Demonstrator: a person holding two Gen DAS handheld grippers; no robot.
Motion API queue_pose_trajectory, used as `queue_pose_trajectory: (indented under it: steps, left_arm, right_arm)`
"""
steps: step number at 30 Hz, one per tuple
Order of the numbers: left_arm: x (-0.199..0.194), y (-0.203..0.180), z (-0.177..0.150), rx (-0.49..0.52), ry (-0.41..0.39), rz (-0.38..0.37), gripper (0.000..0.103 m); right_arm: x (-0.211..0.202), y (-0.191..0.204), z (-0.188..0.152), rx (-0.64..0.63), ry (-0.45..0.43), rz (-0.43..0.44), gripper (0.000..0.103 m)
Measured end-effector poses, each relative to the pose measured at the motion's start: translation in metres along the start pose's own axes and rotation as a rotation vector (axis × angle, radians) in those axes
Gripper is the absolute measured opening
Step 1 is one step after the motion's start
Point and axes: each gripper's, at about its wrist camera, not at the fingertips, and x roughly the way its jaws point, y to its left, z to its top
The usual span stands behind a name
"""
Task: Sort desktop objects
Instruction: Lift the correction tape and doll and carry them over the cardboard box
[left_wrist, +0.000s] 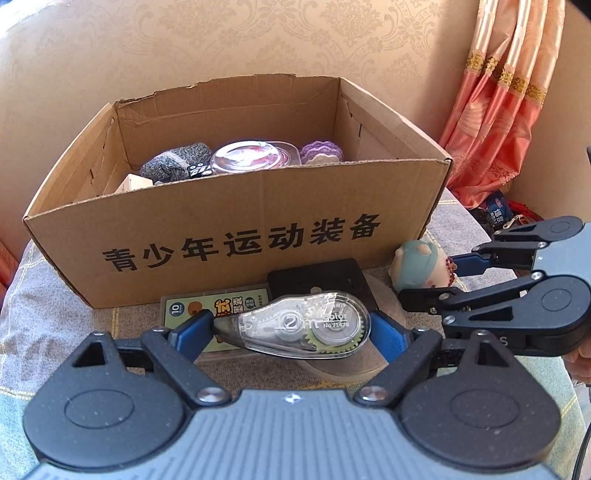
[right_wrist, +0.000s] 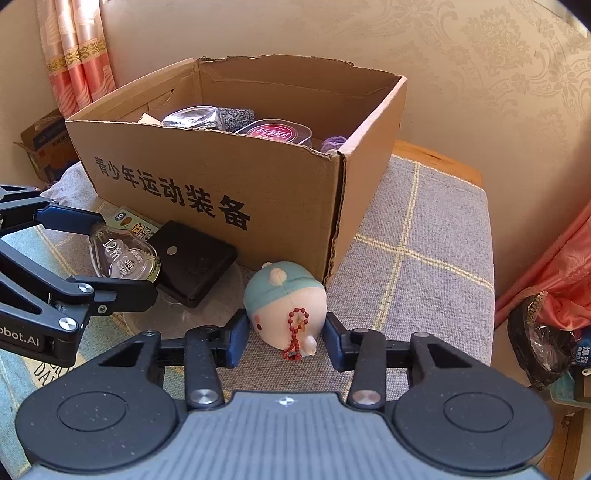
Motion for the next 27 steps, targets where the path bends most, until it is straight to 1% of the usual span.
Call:
queue_pose_trajectory:
  steps: [6, 8, 14, 20, 27]
  left_arm:
    - [-0.004, 0.000, 0.002, 0.013, -0.004, -0.006, 0.090]
    - [-0.008, -0.001, 0.003, 0.022, -0.013, 0.000, 0.089]
    - [-0.022, -0.003, 0.009, 0.051, -0.037, -0.015, 0.090]
    - [-0.042, -0.004, 0.014, 0.088, -0.074, -0.027, 0.089]
    - [-0.062, 0.001, 0.017, 0.095, -0.110, -0.036, 0.090]
  right_arm:
    - [-0.009, -0.002, 0.002, 0.011, 0.004, -0.014, 0.047]
    - [-0.013, -0.002, 0.003, 0.013, 0.007, -0.018, 0.047]
    - [-0.028, 0.002, 0.011, -0.004, 0.005, -0.039, 0.047]
    - [-0.050, 0.014, 0.023, -0.050, -0.017, -0.067, 0.047]
    - [-0.075, 0.032, 0.035, -0.102, -0.045, -0.094, 0.047]
